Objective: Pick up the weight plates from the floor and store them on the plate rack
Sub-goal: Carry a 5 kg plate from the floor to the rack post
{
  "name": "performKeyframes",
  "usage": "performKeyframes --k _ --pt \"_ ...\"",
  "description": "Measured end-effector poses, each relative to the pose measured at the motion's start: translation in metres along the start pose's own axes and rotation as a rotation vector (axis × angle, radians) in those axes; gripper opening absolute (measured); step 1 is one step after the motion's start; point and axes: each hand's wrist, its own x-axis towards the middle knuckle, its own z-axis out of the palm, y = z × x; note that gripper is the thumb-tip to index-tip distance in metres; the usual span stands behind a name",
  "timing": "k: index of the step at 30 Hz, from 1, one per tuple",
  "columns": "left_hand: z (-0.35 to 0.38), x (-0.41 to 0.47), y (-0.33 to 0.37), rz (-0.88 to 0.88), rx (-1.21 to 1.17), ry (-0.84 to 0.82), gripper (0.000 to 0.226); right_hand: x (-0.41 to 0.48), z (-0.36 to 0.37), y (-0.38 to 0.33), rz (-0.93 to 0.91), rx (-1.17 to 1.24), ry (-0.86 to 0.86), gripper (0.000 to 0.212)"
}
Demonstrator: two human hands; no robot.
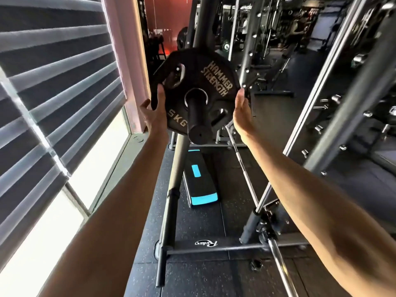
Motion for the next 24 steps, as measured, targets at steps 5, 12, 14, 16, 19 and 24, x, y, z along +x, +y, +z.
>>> performKeyframes --k 5,12,14,16,19,24 --pt "-0.004 -0.029 -0.086 -0.157 0.15 0.179 0.062 -0.043 -0.016 0.088 0.176 -0.256 -0.128 0.075" --pt "0.016 -0.119 -0.226 -0.48 0.727 -0.163 0.033 -0.145 -0.1 0.198 0.512 -0.537 -0.453 0.042" --pt "0.029 -0.157 -0.266 -0.543 0.893 -0.32 0.027 -0.173 -0.139 0.23 0.585 -0.585 -0.498 0.04" --pt "0.048 -0.198 -0.304 -0.585 1.029 -0.474 0.026 -0.2 -0.185 0.262 0.643 -0.68 -0.519 0.044" --pt "0.084 -0.263 -0.358 -0.635 1.181 -0.71 0.029 -0.241 -0.256 0.304 0.733 -0.725 -0.484 0.04" --pt "0.151 -0.359 -0.424 -0.551 1.479 -1.122 0.027 -0.302 -0.364 0.361 0.864 -0.768 -0.45 0.036"
